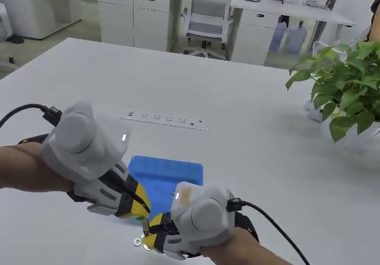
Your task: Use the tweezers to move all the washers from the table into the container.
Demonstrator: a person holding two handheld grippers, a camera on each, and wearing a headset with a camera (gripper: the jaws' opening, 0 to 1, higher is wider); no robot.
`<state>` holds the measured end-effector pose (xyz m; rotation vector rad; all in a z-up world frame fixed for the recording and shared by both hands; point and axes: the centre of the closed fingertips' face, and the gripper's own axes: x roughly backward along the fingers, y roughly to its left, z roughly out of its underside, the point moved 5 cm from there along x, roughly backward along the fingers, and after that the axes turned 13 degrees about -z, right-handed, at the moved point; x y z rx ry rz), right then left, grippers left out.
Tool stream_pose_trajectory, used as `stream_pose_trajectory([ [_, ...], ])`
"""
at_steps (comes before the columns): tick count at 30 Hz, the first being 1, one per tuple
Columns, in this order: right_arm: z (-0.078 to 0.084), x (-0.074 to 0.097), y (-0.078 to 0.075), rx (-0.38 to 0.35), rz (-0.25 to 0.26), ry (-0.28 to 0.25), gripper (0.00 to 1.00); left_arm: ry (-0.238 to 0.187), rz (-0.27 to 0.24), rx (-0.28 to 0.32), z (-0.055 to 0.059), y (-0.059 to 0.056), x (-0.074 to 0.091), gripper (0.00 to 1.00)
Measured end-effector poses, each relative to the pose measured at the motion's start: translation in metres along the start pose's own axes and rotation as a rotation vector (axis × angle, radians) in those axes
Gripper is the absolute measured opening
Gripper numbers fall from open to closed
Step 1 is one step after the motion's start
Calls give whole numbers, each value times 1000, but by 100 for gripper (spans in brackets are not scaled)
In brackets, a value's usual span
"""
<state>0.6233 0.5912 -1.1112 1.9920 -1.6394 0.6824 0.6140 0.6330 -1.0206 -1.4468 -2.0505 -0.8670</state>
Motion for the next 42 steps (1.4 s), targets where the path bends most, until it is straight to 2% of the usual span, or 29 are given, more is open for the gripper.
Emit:
stream_pose_trajectory([
  [18,13,-10,2,2,-16,31,11,20,29,6,12,-5,-12,5],
  [42,16,-15,-2,4,-15,37,11,20,29,19,17,-2,-16,6],
])
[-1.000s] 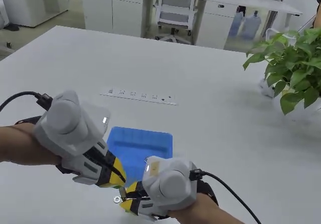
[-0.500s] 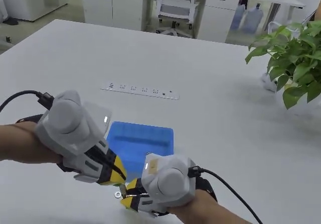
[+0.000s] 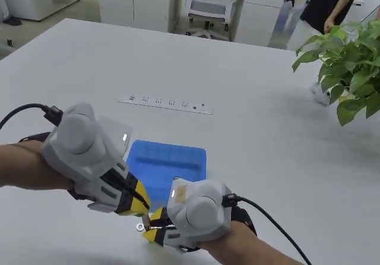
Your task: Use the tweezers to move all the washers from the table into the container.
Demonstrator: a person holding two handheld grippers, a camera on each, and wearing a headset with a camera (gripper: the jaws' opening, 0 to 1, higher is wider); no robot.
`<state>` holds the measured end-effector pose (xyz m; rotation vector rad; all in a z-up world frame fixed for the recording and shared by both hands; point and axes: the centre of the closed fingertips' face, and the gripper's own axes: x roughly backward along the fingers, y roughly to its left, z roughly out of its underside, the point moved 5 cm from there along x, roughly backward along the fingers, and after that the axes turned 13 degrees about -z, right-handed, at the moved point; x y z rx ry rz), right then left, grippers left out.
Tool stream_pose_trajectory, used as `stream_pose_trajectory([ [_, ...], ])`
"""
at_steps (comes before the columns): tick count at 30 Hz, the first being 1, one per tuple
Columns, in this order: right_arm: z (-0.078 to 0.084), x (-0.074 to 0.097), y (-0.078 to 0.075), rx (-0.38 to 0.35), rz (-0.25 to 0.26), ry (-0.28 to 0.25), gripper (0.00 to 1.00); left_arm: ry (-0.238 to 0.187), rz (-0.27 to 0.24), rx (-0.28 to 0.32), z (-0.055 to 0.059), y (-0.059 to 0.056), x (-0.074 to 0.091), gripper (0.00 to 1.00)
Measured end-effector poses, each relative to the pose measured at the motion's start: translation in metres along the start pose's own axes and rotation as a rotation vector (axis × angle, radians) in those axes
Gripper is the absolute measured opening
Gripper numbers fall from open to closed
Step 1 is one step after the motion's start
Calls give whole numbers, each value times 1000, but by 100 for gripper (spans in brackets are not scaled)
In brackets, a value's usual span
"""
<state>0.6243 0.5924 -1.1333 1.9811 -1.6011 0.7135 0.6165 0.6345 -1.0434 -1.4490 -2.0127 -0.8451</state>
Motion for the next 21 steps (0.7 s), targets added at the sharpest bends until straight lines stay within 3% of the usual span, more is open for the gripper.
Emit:
stream_pose_trajectory([
  [21,2,1,-1,-28,6,2,10,-5,-4,11,-1,3,-4,5],
])
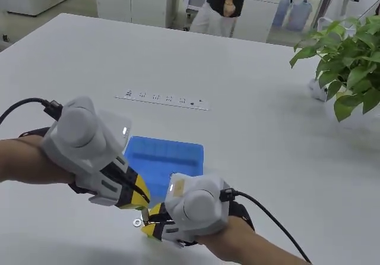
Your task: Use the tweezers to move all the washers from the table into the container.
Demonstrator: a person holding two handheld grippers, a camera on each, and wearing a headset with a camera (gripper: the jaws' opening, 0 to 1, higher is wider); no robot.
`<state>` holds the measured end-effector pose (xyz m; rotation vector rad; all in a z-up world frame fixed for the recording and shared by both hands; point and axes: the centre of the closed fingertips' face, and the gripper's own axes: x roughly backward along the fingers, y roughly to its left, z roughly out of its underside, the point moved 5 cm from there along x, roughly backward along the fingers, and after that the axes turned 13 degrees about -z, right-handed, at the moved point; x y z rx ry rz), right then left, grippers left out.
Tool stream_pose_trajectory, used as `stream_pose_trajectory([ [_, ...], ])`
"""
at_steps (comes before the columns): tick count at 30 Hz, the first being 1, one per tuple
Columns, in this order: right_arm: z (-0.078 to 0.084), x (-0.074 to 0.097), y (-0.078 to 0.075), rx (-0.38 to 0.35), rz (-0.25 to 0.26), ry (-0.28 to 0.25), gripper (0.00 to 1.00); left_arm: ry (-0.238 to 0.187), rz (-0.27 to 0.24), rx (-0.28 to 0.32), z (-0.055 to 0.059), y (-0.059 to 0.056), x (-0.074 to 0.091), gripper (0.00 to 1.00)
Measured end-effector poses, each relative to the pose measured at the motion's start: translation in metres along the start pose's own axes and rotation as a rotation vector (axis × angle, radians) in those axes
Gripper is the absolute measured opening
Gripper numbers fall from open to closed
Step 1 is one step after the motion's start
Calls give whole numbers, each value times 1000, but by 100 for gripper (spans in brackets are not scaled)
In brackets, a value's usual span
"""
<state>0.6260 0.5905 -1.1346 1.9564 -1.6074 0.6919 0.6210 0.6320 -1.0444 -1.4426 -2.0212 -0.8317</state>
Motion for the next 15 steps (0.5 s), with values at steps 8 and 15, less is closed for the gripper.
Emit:
stream_pose_trajectory([
  [8,-1,1,1,-6,-1,0,10,1,2,-2,0,0,1,5],
  [15,-8,10,1,-1,5,-13,10,-8,0,-13,-9,3,7,5],
])
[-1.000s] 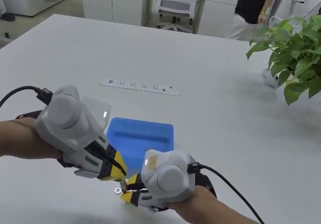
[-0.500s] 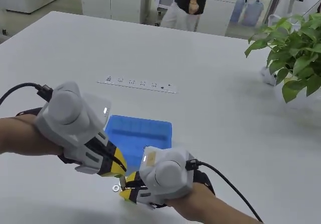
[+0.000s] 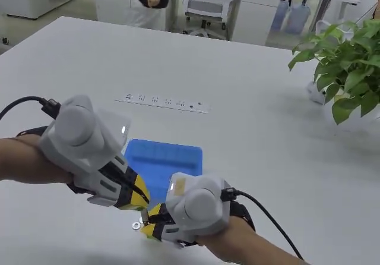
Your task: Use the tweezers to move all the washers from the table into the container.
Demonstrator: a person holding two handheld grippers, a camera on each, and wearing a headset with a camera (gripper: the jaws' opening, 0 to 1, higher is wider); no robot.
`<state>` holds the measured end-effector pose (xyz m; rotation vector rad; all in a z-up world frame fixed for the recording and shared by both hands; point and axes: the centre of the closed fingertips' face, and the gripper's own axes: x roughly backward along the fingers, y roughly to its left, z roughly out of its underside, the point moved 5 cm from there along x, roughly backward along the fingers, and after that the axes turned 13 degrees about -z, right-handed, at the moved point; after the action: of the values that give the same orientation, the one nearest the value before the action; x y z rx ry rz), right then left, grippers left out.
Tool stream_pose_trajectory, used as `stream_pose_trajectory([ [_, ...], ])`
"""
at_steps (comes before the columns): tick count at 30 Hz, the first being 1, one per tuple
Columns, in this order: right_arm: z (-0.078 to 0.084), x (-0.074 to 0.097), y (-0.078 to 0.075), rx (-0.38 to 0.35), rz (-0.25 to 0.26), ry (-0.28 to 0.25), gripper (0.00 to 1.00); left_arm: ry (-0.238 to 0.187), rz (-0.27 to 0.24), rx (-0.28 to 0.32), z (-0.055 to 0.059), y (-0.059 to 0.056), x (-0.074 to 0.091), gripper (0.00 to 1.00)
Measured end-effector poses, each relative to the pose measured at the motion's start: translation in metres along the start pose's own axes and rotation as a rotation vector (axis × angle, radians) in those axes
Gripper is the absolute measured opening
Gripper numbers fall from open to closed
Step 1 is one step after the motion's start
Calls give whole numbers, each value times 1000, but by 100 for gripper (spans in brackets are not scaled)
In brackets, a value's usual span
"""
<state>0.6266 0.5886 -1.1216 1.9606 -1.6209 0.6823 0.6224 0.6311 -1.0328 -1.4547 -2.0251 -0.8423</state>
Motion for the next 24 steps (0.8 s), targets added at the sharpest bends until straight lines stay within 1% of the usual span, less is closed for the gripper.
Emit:
stream_pose_trajectory([
  [7,-7,9,-1,-7,18,-17,10,-1,7,-21,-10,3,6,5],
  [13,-14,20,-4,-6,41,-19,10,-14,8,-30,-21,7,12,5],
  [19,-20,31,-11,5,68,-9,10,-22,0,-54,-32,14,16,5],
  [24,-27,40,-22,20,87,-7,10,-27,-12,-74,-40,25,19,5],
])
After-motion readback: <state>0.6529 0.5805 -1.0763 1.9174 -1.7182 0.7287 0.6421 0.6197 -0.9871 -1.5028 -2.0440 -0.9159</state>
